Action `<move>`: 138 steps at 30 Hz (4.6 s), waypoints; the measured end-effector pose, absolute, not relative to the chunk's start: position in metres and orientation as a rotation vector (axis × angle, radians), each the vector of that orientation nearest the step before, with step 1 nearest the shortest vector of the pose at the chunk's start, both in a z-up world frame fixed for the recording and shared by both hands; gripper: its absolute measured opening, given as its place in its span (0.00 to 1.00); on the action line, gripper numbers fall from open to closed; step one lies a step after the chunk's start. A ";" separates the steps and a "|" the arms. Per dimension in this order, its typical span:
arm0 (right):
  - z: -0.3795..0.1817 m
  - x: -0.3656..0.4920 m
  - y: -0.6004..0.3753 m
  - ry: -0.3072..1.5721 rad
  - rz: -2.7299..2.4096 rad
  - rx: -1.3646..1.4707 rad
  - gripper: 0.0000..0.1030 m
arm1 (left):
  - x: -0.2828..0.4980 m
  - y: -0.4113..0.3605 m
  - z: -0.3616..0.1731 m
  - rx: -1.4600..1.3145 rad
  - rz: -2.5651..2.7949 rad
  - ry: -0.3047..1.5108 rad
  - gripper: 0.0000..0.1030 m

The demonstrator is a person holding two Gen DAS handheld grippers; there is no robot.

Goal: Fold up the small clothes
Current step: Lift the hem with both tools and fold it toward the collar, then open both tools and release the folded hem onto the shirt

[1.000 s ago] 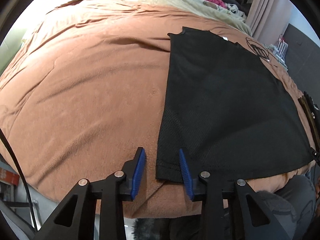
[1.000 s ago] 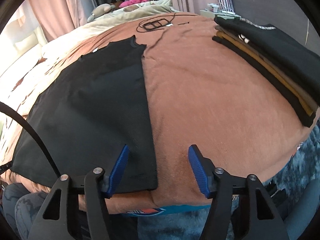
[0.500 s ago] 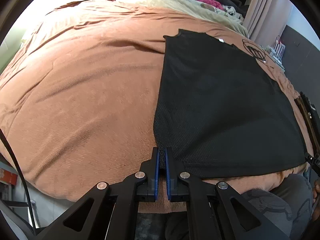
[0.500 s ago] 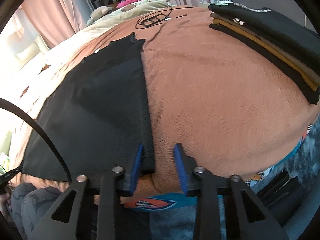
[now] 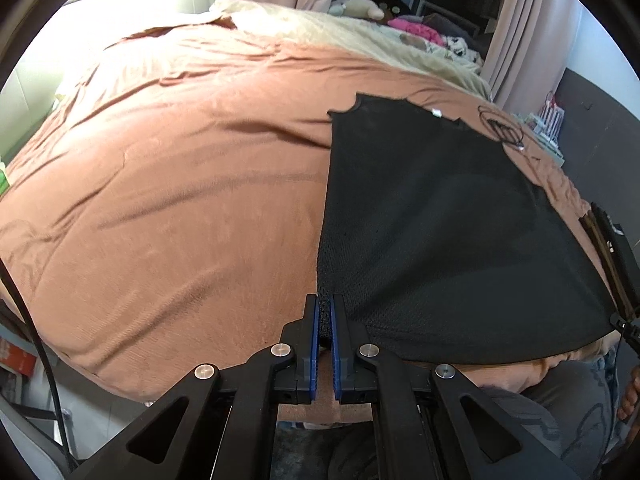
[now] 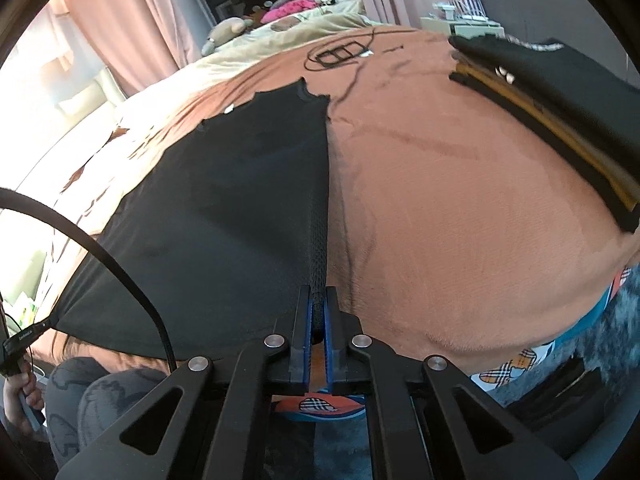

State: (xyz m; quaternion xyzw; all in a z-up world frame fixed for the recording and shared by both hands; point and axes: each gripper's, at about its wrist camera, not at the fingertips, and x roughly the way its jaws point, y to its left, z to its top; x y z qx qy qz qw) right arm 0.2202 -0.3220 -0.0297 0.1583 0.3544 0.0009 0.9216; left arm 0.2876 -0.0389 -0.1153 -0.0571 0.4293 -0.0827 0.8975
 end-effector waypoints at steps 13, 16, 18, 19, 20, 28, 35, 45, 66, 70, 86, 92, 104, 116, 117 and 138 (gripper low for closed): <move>0.020 0.172 -0.302 0.634 0.044 0.256 0.01 | 0.260 -0.013 -0.074 -0.160 -0.188 0.823 0.05; 0.028 0.158 -0.299 0.613 0.050 0.244 0.01 | 0.246 -0.005 -0.065 -0.169 -0.193 0.799 0.05; 0.032 0.148 -0.300 0.597 0.056 0.242 0.01 | 0.239 -0.002 -0.058 -0.174 -0.197 0.785 0.05; 0.033 0.142 -0.300 0.588 0.059 0.239 0.01 | 0.234 0.000 -0.055 -0.174 -0.198 0.776 0.05; 0.035 0.141 -0.299 0.583 0.060 0.236 0.01 | 0.231 0.001 -0.052 -0.175 -0.200 0.771 0.04; 0.034 0.102 -0.300 0.545 0.073 0.215 0.01 | 0.192 0.014 -0.035 -0.179 -0.210 0.725 0.04; 0.041 0.073 -0.298 0.506 0.081 0.206 0.01 | 0.159 0.023 -0.020 -0.182 -0.216 0.679 0.04; 0.032 0.036 -0.304 0.478 0.091 0.199 0.01 | 0.122 0.032 -0.004 -0.142 -0.224 0.633 0.04; 0.038 0.126 -0.306 0.542 0.078 0.201 0.01 | 0.199 0.015 -0.007 -0.120 -0.167 0.690 0.05; 0.035 0.154 -0.308 0.563 0.078 0.203 0.01 | 0.228 0.010 -0.010 -0.112 -0.156 0.709 0.05; 0.011 0.257 -0.327 0.671 0.098 0.217 0.01 | 0.333 -0.019 -0.041 -0.100 -0.137 0.812 0.05; 0.006 0.294 -0.331 0.697 0.102 0.208 0.01 | 0.366 -0.027 -0.056 -0.080 -0.124 0.851 0.05; -0.022 0.365 -0.329 0.770 0.044 0.213 0.02 | 0.435 -0.037 -0.101 -0.041 -0.093 0.949 0.06; -0.012 0.362 -0.322 0.777 0.045 0.174 0.74 | 0.431 -0.031 -0.099 -0.013 -0.111 0.961 0.65; -0.012 0.359 -0.320 0.791 0.059 0.158 0.74 | 0.428 -0.030 -0.097 -0.002 -0.121 0.963 0.66; -0.039 0.376 -0.289 1.041 0.142 -0.062 0.74 | 0.438 -0.061 -0.146 0.287 -0.093 1.151 0.75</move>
